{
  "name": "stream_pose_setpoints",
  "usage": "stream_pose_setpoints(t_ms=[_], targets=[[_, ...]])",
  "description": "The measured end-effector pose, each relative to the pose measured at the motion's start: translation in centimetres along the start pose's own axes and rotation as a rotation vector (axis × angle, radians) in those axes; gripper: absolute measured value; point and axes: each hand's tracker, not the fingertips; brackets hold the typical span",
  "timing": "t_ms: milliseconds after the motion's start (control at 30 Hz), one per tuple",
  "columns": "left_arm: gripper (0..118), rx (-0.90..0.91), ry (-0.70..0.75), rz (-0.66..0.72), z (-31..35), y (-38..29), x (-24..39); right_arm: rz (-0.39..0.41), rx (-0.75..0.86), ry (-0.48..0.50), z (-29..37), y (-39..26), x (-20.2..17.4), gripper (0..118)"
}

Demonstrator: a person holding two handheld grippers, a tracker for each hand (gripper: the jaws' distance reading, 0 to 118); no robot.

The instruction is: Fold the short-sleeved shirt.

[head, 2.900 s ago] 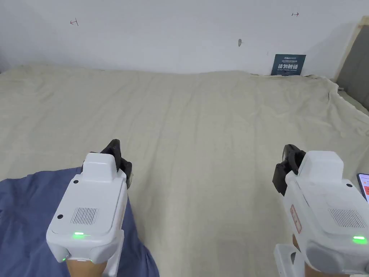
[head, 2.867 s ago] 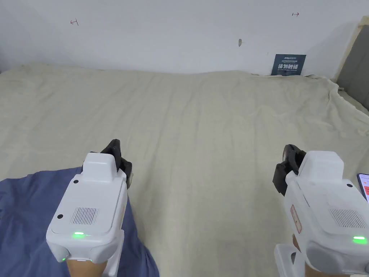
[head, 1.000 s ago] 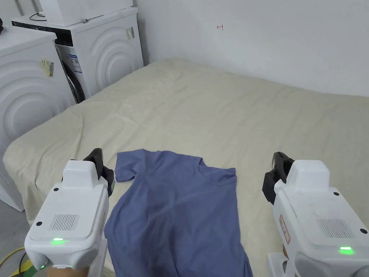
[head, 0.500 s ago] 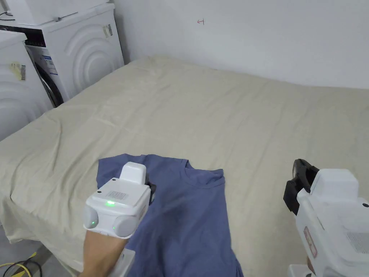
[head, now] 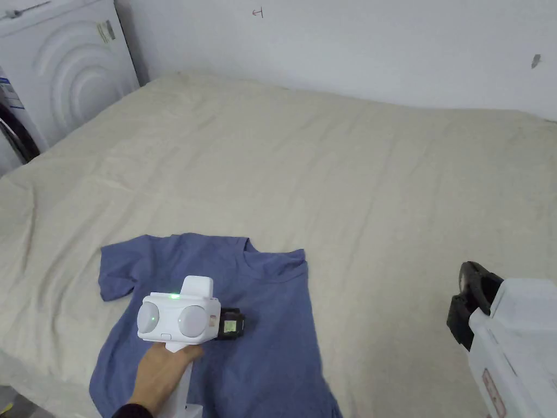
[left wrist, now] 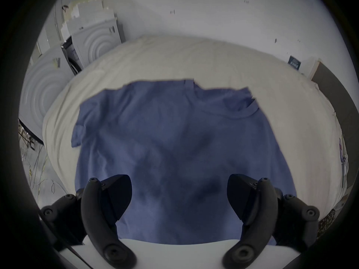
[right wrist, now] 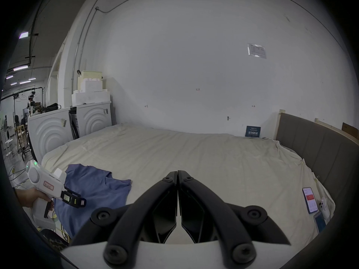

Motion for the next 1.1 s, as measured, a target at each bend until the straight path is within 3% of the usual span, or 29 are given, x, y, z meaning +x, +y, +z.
stream_pose_setpoints(t_ms=[100, 200, 267, 333, 367, 467, 667, 867, 1100], targets=[[102, -0.040, 0.016, -0.009, -1.5, 0.0, -0.1, 0.000, -0.012, -0.015, 0.2, -0.4, 0.5, 0], [64, -0.084, -0.088, 0.019, -1.4, -0.1, 0.1, 0.000, -0.024, -0.026, 0.3, -0.7, 1.0, 0], [39, -0.072, -0.058, 0.013, 0.0, -0.3, 1.1, -0.003, -0.029, -0.034, 0.3, -0.8, 1.3, 0], [4, -0.060, -0.056, -0.033, 0.1, -0.5, 1.4, -0.011, -0.032, -0.036, 0.4, -0.7, 1.5, 0], [1, -0.058, -0.047, -0.044, -0.3, -0.5, 1.2, -0.012, -0.032, -0.037, 0.5, -0.7, 1.6, 0], [0, -0.020, -0.110, 0.041, 0.6, -0.7, -0.1, -0.010, -0.020, -0.038, 1.0, -0.3, 1.9, 0], [0, 0.070, -0.383, 0.299, 4.7, -1.2, -3.4, -0.024, 0.007, -0.048, 2.4, 0.3, 2.9, 0], [0, 0.189, -0.562, 0.328, 11.0, 0.8, -0.8, -0.049, 0.031, -0.075, 4.4, 0.5, 4.6, 0], [0, 0.303, -0.652, 0.124, 15.8, 7.0, 7.4, -0.052, 0.077, -0.136, 8.1, 1.3, 7.1, 0]])
